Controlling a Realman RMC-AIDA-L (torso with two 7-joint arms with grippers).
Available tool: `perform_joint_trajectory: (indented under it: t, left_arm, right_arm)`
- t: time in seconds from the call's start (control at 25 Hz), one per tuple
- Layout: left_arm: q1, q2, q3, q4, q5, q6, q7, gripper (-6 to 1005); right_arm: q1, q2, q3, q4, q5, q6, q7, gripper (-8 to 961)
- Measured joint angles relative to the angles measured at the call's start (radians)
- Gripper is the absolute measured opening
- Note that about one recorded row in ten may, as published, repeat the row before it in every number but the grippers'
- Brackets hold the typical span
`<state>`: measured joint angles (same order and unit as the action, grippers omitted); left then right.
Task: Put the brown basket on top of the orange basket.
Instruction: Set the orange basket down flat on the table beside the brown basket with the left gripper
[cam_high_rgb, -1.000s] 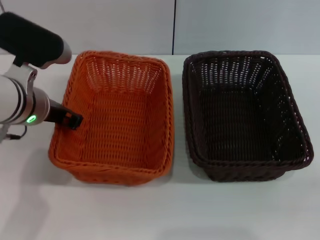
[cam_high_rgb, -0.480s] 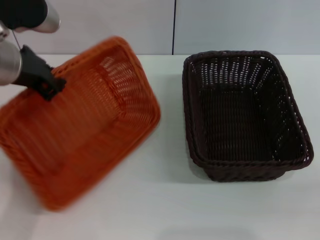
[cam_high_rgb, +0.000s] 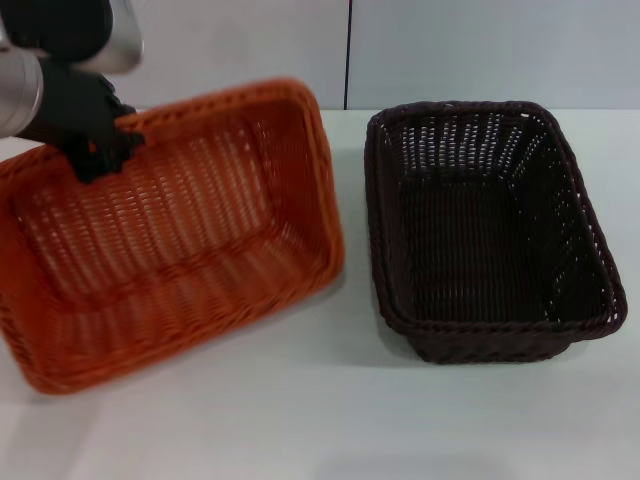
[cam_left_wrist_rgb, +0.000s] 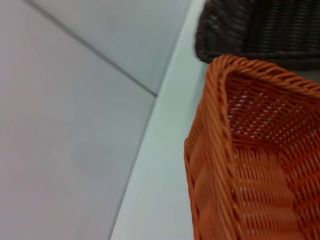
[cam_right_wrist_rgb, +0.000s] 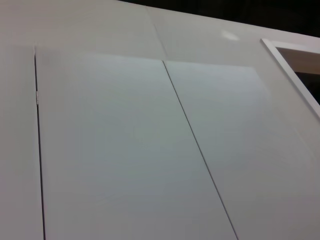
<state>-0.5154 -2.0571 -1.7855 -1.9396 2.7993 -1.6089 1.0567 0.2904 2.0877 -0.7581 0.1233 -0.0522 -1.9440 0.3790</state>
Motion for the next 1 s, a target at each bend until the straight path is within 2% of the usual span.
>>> perform_joint_trajectory:
  t: [0.32, 0.64, 0.68, 0.72, 0.8, 0.88, 0.92, 1.0]
  left_arm:
    - [-0.008, -0.001, -0.002, -0.042, -0.067, -0.104, 0.169, 170]
    - [-0.031, -0.002, -0.008, 0.003, -0.098, -0.106, 0.231, 169]
    - [-0.061, -0.003, -0.011, 0.083, -0.106, -0.075, 0.250, 169]
    - [-0.061, -0.003, -0.011, 0.083, -0.106, -0.075, 0.250, 169]
    - [-0.093, -0.002, -0.011, 0.191, -0.104, -0.015, 0.276, 170]
    - [-0.093, -0.002, -0.011, 0.191, -0.104, -0.015, 0.276, 170]
    - [-0.117, -0.002, -0.014, 0.279, -0.105, 0.041, 0.311, 170]
    - [-0.145, -0.001, -0.015, 0.368, -0.102, 0.107, 0.328, 185]
  right_arm:
    - [0.003, 0.000, -0.007, 0.006, 0.000, -0.004, 0.006, 832]
    - [0.013, 0.000, -0.011, 0.009, 0.000, -0.004, 0.007, 832]
    - [0.013, 0.000, -0.011, 0.009, 0.000, -0.004, 0.007, 832]
    - [0.014, 0.000, -0.011, 0.010, 0.000, -0.003, 0.008, 832]
    - [0.015, 0.000, -0.011, 0.010, 0.000, 0.001, 0.008, 832]
    - [0.015, 0.000, -0.010, 0.010, 0.000, 0.002, 0.008, 832]
    - [0.014, 0.000, -0.010, 0.010, 0.000, 0.002, 0.008, 832]
    - [0.013, 0.000, -0.010, 0.010, 0.000, 0.002, 0.008, 832]
